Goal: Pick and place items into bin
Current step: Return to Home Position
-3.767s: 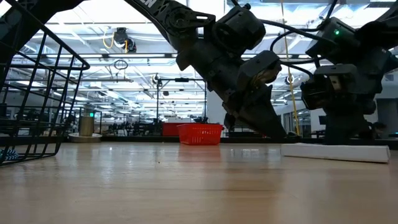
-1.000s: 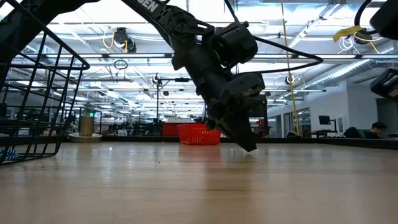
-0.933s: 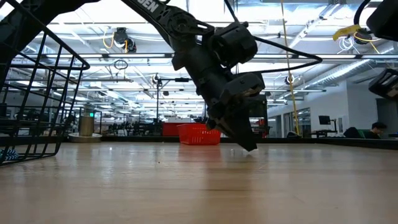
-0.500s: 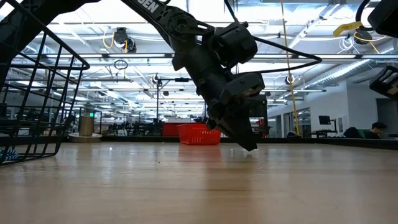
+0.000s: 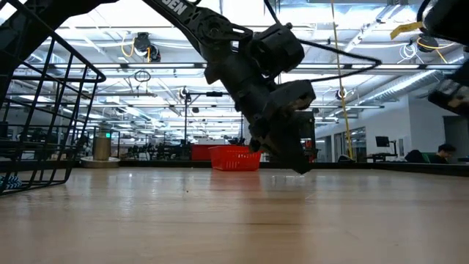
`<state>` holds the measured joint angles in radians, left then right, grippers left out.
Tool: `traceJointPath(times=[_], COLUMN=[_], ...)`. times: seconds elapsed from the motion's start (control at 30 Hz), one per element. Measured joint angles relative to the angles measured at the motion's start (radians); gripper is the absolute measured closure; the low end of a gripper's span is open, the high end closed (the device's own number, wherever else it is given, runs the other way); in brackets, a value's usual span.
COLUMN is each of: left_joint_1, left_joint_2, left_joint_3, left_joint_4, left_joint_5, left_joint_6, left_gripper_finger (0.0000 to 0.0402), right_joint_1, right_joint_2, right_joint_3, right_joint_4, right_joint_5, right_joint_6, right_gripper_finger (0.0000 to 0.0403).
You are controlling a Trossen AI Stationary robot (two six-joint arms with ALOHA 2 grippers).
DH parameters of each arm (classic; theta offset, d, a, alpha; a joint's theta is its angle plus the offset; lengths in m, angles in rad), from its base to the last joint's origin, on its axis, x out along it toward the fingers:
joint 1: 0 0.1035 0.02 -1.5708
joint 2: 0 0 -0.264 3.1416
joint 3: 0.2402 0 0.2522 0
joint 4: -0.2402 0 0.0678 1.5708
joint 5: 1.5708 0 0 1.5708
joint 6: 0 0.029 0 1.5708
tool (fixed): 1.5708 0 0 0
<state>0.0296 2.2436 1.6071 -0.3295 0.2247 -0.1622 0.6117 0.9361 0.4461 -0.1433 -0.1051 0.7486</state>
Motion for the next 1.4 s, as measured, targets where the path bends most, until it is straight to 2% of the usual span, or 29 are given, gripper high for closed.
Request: traceJointPath(times=[0.2,0.37,0.47,0.53,0.63,0.77,0.9,1.07,1.17,1.4], left_joint_1=[-0.009,-0.059,-0.105,-0.141,-0.194,-0.242,-0.271,-0.322,-0.341,-0.33], left_joint_2=[-0.047,-0.167,-0.264,-0.348,-0.506,-0.739,-0.961,-1.195,-1.292,-1.496], left_joint_3=[-0.001,0.0,-0.014,-0.058,-0.216,-0.512,-0.762,-0.977,-1.08,-1.271], left_joint_4=[0.048,0.054,0.049,0.104,0.252,0.476,0.55,0.598,0.636,0.672], left_joint_5=[0.087,0.085,0.073,0.042,-0.033,-0.178,-0.32,-0.326,-0.355,-0.384], left_joint_6=[0.077,0.15,0.206,0.246,0.281,0.301,0.259,0.24,0.218,0.207], left_gripper_finger=[0.0371,0.0371,0.0371,0.0371,0.0371,0.0371,0.0371,0.0371,0.0371,0.0371], right_joint_1=[-0.093,-0.148,-0.162,-0.164,-0.164,-0.166,-0.166,-0.167,-0.168,-0.168], right_joint_2=[-0.086,-0.192,-0.278,-0.337,-0.421,-0.513,-0.576,-0.659,-0.725,-0.922], right_joint_3=[0.0,0.0,0.0,0.0,0.0,0.0,-0.028,-0.076,-0.111,-0.178], right_joint_4=[0.012,0.022,0.027,0.015,0.004,0.0,0.004,-0.004,-0.004,-0.052], right_joint_5=[0.03,0.059,0.162,0.238,0.287,0.352,0.37,0.424,0.464,0.417], right_joint_6=[-0.135,-0.298,-0.371,-0.401,-0.479,-0.507,-0.561,-0.583,-0.573,-0.579], right_gripper_finger=[0.0255,0.0257,0.0258,0.0258,0.0257,0.026,0.026,0.0256,0.0255,0.0255])
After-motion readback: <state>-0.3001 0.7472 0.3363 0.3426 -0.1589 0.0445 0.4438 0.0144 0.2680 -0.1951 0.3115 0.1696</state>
